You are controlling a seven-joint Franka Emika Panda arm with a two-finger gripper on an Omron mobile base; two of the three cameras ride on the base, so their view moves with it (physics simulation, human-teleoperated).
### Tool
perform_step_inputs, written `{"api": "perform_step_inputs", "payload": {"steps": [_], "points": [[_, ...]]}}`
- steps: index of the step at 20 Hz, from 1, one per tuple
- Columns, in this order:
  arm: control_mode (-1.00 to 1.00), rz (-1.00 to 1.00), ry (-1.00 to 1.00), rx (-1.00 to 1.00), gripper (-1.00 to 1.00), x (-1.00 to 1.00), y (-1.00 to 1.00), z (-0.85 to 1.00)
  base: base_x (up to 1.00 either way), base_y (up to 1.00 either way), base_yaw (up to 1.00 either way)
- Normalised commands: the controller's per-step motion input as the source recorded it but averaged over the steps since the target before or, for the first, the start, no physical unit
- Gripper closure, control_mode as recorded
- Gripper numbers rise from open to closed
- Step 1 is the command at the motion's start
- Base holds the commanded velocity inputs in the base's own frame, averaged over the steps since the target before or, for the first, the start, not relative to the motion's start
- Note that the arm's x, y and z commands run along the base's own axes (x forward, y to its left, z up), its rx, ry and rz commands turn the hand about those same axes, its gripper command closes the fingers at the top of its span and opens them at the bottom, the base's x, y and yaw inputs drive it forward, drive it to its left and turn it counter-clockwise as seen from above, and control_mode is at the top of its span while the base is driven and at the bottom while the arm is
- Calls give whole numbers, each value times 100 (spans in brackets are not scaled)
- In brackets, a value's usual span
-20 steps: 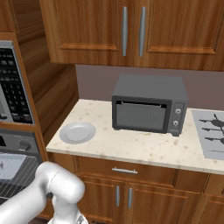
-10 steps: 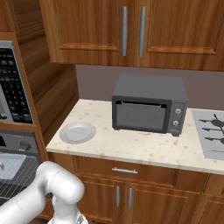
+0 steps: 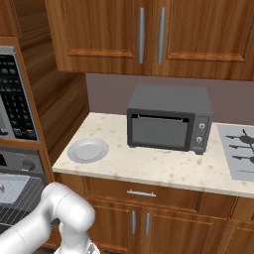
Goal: Take the baked cake out of the oven and place it on the plate for cooling. Then close the oven door.
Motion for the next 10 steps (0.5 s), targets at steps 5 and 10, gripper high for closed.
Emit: {"api": "perform_step_inputs", "payload": {"steps": [5,10], "points": [[-100,-8,0,0,-100,13,4,-11,0,0,0],[-100,-5,0,0,-100,12,13,-8,0,0,0]]}}
